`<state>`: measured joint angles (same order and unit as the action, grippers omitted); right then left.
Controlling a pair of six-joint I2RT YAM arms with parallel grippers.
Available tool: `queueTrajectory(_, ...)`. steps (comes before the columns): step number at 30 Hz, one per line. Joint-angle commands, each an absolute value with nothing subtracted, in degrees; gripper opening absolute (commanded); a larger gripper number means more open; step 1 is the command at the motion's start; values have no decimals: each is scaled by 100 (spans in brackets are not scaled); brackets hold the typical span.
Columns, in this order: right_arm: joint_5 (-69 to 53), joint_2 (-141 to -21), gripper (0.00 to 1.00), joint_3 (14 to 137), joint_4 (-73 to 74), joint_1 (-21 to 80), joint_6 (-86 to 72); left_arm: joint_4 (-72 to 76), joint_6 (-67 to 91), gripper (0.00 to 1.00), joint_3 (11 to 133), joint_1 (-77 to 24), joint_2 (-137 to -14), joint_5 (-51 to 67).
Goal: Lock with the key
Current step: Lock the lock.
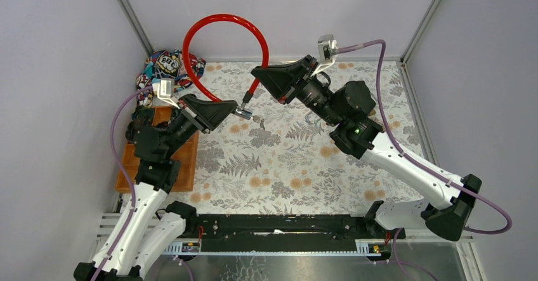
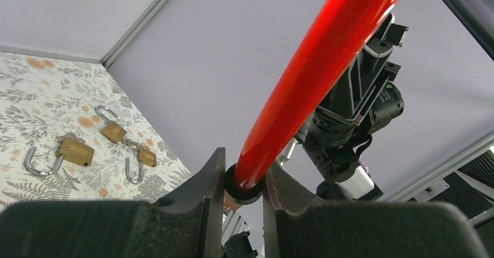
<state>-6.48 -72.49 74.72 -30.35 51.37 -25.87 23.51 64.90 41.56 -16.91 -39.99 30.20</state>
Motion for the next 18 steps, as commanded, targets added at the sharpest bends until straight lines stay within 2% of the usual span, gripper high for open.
queueTrajectory(1, -519, -7277, 0, 7759, -3341, 5185, -2371, 2974, 6697, 0, 4369, -1727, -3924, 2954)
queueTrajectory(11, -608, -7369, 0, 7789, -3086, 5194, -2222, 3245, 6779, 0, 4580, -1726, -3958, 3057)
queueTrajectory(18, -762, -7583, 0, 7734, -3211, 5385, -2375, 3213, 7209, 0, 4837, -1706, -4181, 2569)
